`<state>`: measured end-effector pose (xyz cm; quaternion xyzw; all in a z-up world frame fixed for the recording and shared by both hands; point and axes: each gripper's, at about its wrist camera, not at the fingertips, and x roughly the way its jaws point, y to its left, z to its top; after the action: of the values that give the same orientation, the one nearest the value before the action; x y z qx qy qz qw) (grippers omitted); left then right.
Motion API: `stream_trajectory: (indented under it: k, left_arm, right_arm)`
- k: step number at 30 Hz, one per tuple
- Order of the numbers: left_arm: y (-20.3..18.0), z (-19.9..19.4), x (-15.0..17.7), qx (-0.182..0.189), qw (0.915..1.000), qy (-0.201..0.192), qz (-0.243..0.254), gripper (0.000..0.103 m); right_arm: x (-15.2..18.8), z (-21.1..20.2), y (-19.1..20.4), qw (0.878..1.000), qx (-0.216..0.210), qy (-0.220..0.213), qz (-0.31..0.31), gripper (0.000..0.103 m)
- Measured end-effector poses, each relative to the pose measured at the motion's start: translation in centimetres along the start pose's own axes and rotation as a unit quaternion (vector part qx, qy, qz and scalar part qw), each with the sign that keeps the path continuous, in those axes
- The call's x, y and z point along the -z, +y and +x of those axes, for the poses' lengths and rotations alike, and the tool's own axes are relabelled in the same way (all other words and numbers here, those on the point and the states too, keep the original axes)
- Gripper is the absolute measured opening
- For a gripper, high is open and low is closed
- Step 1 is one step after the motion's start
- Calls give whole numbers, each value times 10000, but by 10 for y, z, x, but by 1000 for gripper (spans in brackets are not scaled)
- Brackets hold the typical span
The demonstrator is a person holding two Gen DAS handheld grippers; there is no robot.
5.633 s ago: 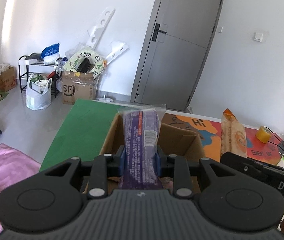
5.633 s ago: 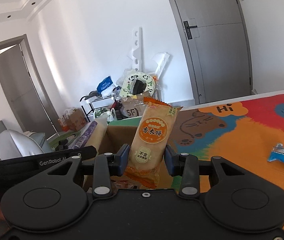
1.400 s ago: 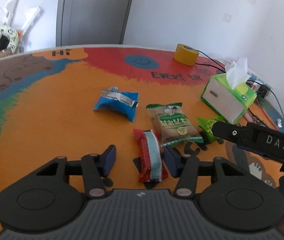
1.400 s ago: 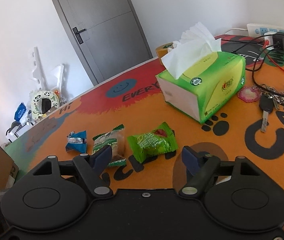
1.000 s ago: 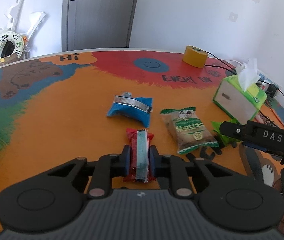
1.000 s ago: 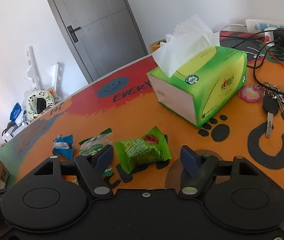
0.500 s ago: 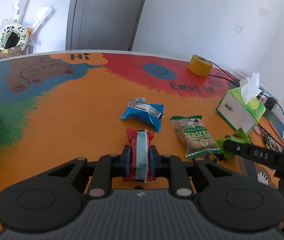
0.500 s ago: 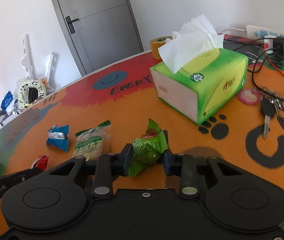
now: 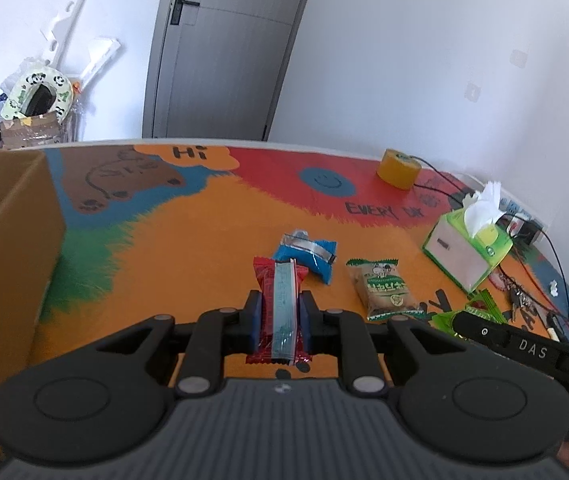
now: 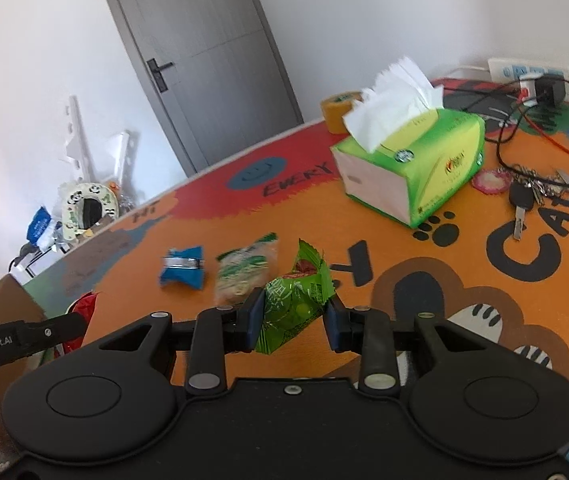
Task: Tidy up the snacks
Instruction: 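Carry both held packets toward the cardboard box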
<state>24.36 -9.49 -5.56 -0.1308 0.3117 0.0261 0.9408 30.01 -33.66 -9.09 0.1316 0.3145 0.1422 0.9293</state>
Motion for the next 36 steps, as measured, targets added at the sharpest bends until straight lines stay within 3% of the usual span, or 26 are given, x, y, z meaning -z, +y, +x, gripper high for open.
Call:
stream_trajectory:
  k: [20, 36]
  left_arm:
    - [35, -65, -5, -54, 9984, -508, -225, 18]
    - [93, -106, -17, -486, 9930, -914, -563, 18]
  right_arm:
    - [4, -34, 66, 9973, -548, -306, -383, 32]
    - [6, -33, 132, 9892, -1161, -319, -840, 32]
